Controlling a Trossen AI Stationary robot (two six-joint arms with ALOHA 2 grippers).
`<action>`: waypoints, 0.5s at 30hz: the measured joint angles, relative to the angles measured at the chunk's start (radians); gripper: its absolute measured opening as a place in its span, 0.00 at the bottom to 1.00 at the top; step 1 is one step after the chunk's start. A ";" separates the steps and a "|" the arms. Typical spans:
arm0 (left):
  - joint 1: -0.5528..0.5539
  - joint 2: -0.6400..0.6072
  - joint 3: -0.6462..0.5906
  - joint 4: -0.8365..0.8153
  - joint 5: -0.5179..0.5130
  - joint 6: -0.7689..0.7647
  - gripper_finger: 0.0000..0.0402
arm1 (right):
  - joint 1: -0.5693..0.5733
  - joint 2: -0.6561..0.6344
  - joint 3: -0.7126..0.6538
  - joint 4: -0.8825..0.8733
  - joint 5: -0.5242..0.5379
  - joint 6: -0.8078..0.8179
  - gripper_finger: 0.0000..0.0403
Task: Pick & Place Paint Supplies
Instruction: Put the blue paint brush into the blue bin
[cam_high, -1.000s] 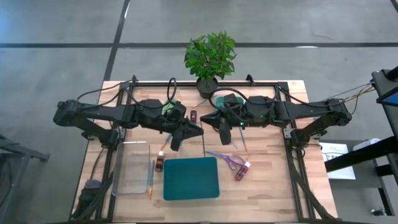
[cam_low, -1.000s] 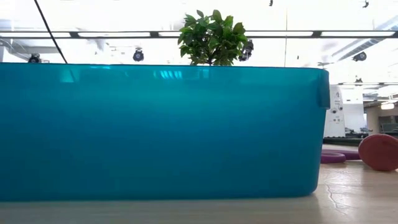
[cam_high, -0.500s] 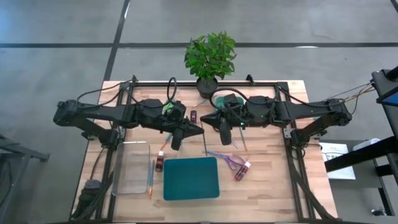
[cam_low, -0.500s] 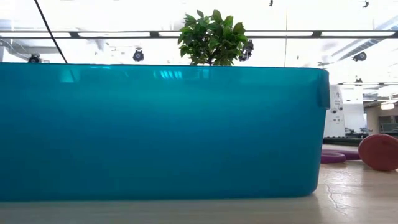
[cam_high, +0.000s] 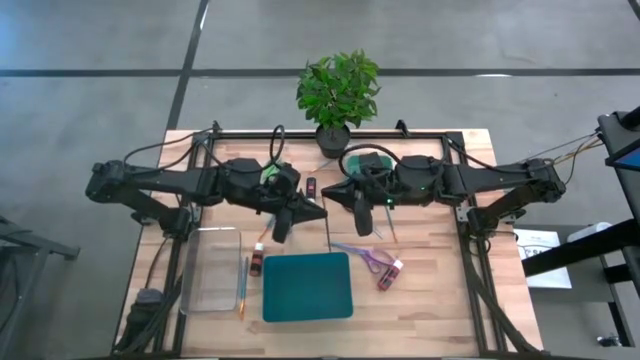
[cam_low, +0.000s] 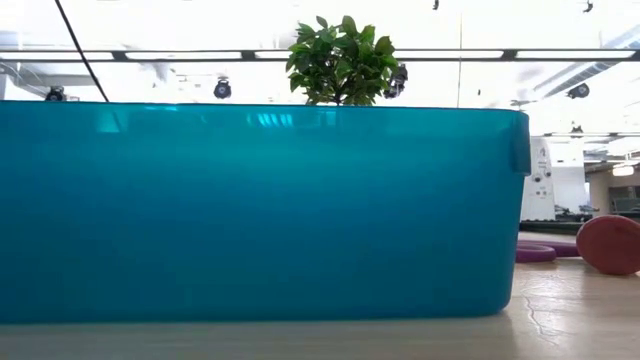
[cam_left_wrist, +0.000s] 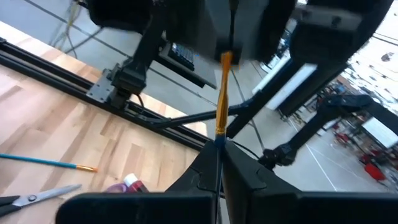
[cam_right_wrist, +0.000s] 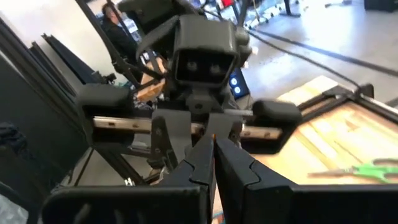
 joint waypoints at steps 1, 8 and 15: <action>-0.001 0.000 0.000 -0.002 0.009 0.000 0.02 | 0.000 0.000 0.000 0.009 0.000 -0.002 0.02; -0.003 0.000 0.000 -0.005 0.018 0.000 0.02 | -0.002 -0.002 0.000 0.006 -0.004 0.014 0.02; -0.005 0.000 0.000 -0.044 0.098 0.000 0.02 | -0.002 -0.004 0.000 0.004 0.029 -0.001 0.15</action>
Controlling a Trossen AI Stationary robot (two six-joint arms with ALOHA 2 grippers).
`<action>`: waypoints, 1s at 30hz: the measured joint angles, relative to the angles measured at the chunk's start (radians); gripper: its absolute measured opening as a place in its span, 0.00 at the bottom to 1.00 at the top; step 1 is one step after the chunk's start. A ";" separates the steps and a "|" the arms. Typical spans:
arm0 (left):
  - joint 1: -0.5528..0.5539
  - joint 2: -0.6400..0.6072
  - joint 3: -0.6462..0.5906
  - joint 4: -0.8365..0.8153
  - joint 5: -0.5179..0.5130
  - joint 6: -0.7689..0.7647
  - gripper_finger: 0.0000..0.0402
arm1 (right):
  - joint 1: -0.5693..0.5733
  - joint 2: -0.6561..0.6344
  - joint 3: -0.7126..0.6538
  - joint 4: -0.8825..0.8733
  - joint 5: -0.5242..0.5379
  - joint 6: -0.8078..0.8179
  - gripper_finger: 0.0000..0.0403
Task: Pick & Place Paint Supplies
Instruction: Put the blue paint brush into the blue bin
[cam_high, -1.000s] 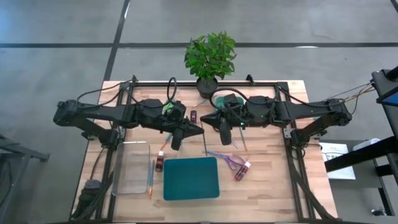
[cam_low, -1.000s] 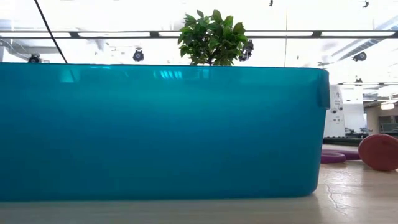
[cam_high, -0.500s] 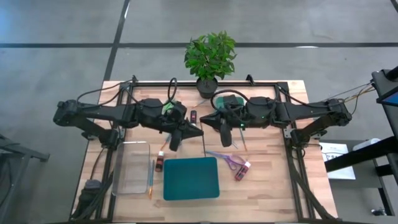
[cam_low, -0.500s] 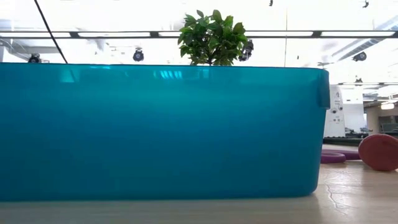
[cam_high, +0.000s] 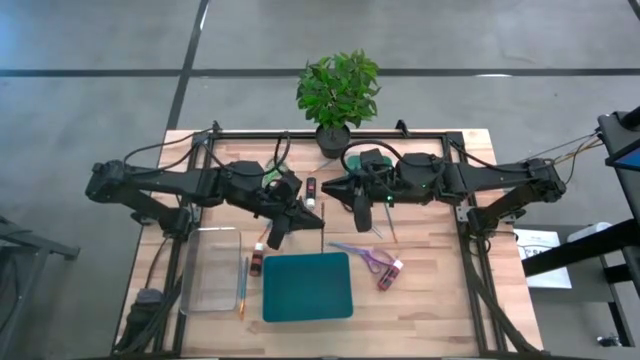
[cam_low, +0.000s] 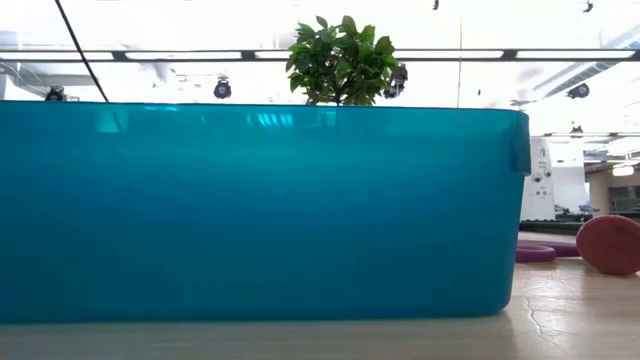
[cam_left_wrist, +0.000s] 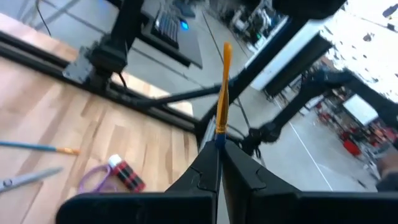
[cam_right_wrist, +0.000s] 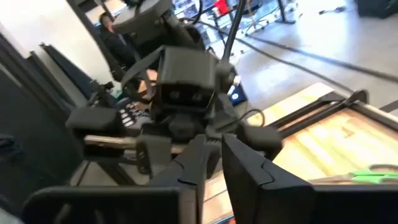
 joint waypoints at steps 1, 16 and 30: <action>-0.002 0.000 0.000 -0.015 0.015 0.000 0.02 | 0.000 -0.001 0.000 0.001 0.004 -0.011 0.17; -0.137 0.000 0.000 -0.291 0.275 0.213 0.02 | -0.010 -0.070 0.000 -0.004 0.004 -0.061 0.32; -0.133 0.029 0.000 -0.400 0.145 0.125 0.02 | -0.010 -0.131 0.000 -0.002 0.004 -0.063 0.32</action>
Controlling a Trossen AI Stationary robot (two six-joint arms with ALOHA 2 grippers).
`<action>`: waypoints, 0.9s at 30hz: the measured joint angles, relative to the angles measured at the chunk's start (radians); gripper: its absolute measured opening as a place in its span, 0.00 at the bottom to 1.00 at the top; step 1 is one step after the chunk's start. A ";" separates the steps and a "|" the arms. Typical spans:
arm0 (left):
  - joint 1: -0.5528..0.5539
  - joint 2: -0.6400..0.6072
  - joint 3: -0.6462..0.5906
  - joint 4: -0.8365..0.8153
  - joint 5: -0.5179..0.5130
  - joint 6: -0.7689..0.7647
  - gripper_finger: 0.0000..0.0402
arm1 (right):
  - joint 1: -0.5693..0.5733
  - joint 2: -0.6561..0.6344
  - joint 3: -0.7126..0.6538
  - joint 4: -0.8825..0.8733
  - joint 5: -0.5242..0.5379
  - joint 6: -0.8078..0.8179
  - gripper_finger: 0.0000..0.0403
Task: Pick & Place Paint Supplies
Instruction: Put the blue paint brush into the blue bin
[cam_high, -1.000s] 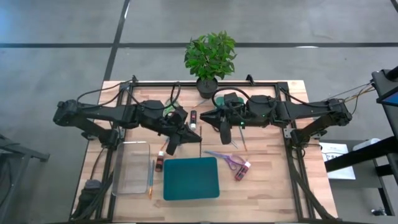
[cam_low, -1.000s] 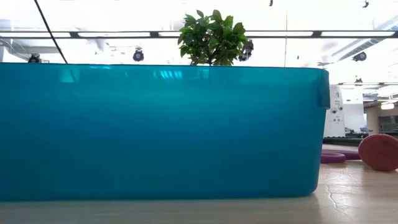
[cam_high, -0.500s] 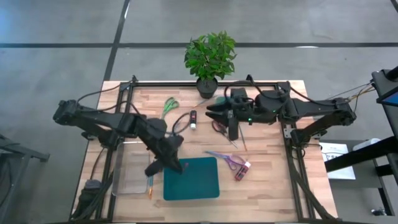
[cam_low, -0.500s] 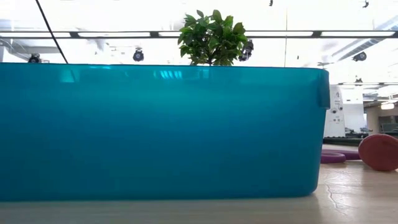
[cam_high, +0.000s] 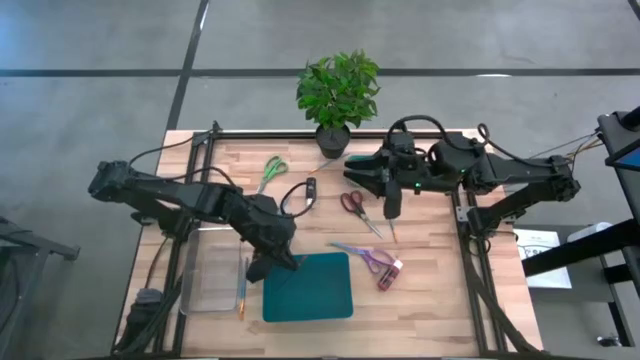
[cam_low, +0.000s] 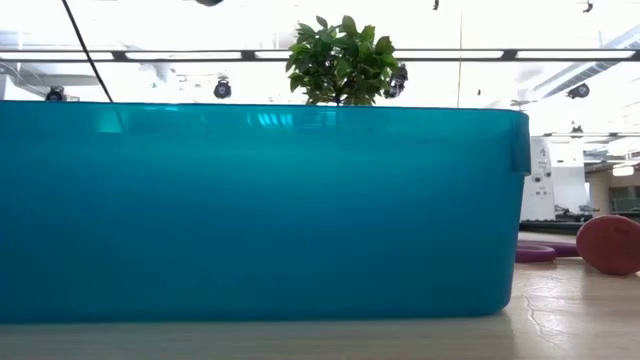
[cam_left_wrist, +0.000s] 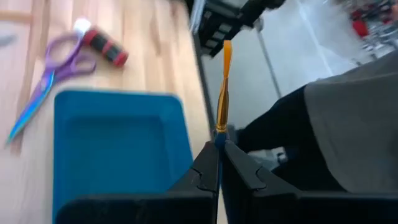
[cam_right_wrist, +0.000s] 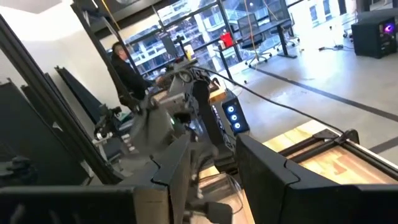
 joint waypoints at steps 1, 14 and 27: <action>-0.001 0.005 0.000 -0.011 -0.002 -0.005 0.02 | 0.000 -0.003 0.000 0.002 0.000 0.000 0.32; -0.020 0.066 0.041 -0.159 -0.058 0.035 0.02 | 0.000 -0.008 0.000 0.008 -0.003 -0.001 0.32; -0.033 0.224 0.121 -0.224 -0.118 0.141 0.02 | 0.000 -0.008 0.000 0.007 -0.009 -0.001 0.32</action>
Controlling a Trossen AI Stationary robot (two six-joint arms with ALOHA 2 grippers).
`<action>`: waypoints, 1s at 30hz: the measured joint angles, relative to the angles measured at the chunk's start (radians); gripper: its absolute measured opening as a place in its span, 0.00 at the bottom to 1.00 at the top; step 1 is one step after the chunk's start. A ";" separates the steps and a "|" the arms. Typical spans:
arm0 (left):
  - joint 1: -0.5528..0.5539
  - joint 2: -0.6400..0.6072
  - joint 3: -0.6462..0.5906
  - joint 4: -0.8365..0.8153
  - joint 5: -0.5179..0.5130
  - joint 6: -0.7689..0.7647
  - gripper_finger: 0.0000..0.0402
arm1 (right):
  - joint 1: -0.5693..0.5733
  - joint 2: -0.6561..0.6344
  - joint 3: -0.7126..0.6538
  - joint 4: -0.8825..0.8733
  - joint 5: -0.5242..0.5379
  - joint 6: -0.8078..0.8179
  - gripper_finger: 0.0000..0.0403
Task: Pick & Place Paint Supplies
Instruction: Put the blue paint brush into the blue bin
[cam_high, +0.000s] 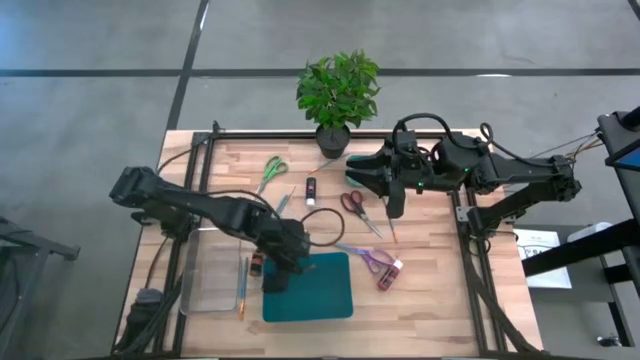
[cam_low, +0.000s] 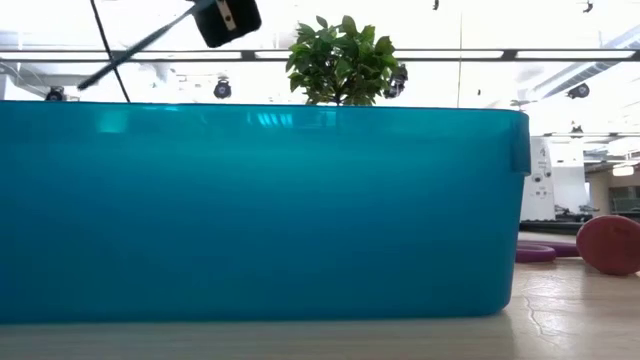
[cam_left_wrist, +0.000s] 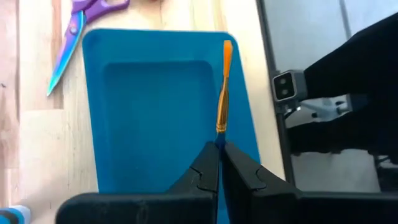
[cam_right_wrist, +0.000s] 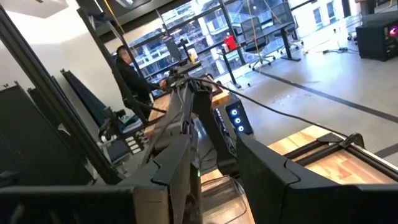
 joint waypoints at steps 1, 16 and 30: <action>0.002 0.012 0.000 0.000 0.000 0.002 0.02 | 0.000 0.000 0.000 0.001 0.000 0.000 0.32; 0.014 0.200 -0.002 0.024 -0.004 0.038 0.02 | 0.000 0.000 0.000 0.004 -0.030 -0.014 0.32; 0.038 0.249 -0.004 0.008 -0.009 0.127 0.02 | -0.001 0.000 0.000 0.004 -0.032 -0.044 0.32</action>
